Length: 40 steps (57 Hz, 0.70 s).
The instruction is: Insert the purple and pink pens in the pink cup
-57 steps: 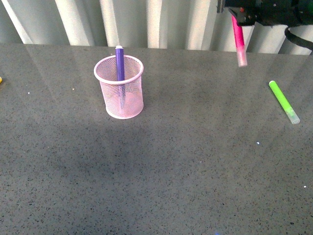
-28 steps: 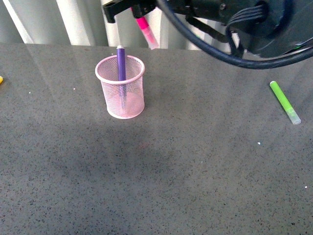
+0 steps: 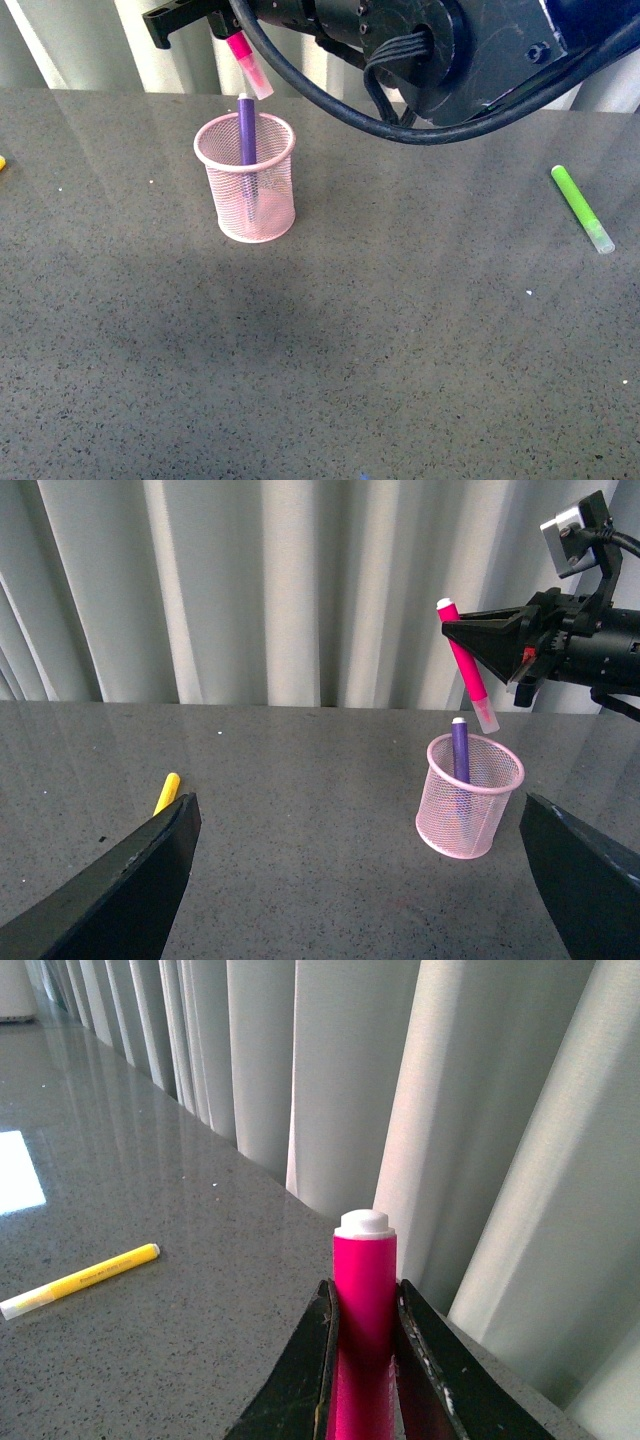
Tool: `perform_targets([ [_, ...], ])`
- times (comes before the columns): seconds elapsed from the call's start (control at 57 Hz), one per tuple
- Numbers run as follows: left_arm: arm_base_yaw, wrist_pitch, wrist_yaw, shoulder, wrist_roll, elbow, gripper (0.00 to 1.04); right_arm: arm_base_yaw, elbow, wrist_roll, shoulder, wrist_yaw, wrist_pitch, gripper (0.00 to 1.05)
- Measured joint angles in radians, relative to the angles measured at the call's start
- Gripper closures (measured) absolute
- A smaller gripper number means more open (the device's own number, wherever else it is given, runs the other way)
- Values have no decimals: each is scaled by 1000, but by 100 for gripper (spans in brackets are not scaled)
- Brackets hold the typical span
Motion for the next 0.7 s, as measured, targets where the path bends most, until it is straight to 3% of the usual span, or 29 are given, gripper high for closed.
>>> perform_targets([
  [0.702,0,0,0,0,0,0,7,21,20,45,63,8,23,94],
])
